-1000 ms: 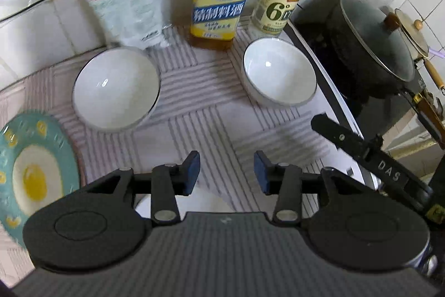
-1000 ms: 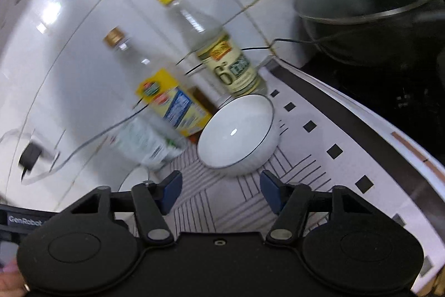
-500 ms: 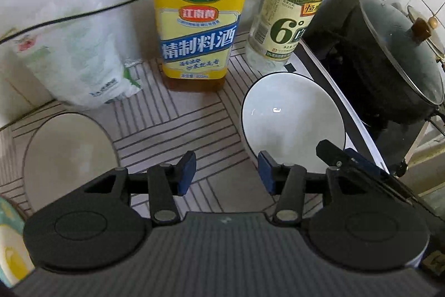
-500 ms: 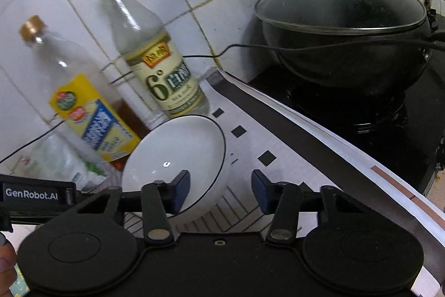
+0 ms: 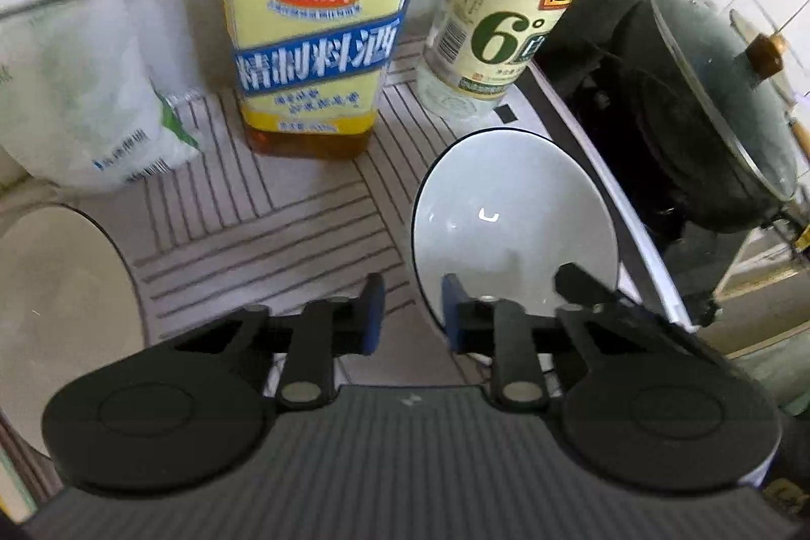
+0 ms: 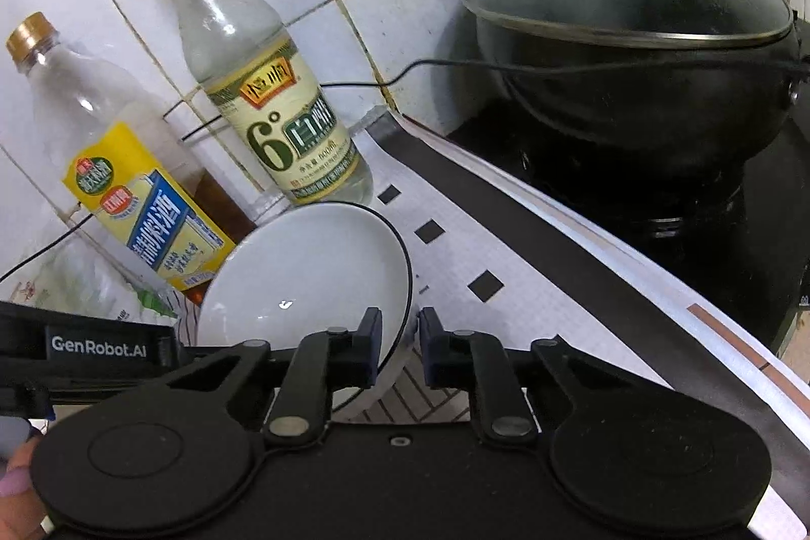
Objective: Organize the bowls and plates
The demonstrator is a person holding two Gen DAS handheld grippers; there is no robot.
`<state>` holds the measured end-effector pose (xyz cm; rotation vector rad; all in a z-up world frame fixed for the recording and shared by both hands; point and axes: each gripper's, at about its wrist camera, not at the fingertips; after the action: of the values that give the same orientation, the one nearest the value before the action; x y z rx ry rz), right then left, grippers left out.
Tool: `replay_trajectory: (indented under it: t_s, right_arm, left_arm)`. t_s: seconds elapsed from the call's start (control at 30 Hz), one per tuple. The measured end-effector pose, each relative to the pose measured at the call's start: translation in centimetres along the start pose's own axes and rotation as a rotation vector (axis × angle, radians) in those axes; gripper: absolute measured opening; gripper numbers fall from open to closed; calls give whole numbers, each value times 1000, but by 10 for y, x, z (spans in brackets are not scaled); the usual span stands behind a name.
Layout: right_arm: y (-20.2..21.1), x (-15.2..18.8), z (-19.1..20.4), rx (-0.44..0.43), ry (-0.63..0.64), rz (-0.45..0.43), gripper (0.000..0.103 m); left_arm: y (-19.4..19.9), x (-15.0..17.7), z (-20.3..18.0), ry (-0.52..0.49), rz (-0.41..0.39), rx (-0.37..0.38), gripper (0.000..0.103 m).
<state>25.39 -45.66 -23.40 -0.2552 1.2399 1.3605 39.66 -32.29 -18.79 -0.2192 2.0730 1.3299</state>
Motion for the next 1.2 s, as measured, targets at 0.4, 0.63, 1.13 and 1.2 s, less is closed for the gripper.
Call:
replay_trajectory:
  t_s: [0.4, 0.63, 1.13, 1.2]
  right_arm:
    - [23, -2, -4, -49, -39, 67, 14]
    - [55, -3, 13, -117, 38, 80, 14]
    - [140, -12, 51, -333, 185, 42, 16]
    - [152, -13, 55, -366, 208, 31, 16]
  left_arm:
    - [34, 9, -5, 14, 38, 23, 12]
    - [75, 22, -5, -6, 22, -19, 12]
    - [183, 66, 10, 105, -83, -72, 12]
    - [196, 72, 12, 122, -98, -76, 12]
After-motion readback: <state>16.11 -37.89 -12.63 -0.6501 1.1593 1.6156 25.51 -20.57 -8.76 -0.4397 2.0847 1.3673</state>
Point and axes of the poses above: each gripper's, at about its wrist camera, not at the fingertips, and y roughly against the way its jaws point, z to its left, x to its underside, and after that the axes turned 15 degrees about -z, right-handed
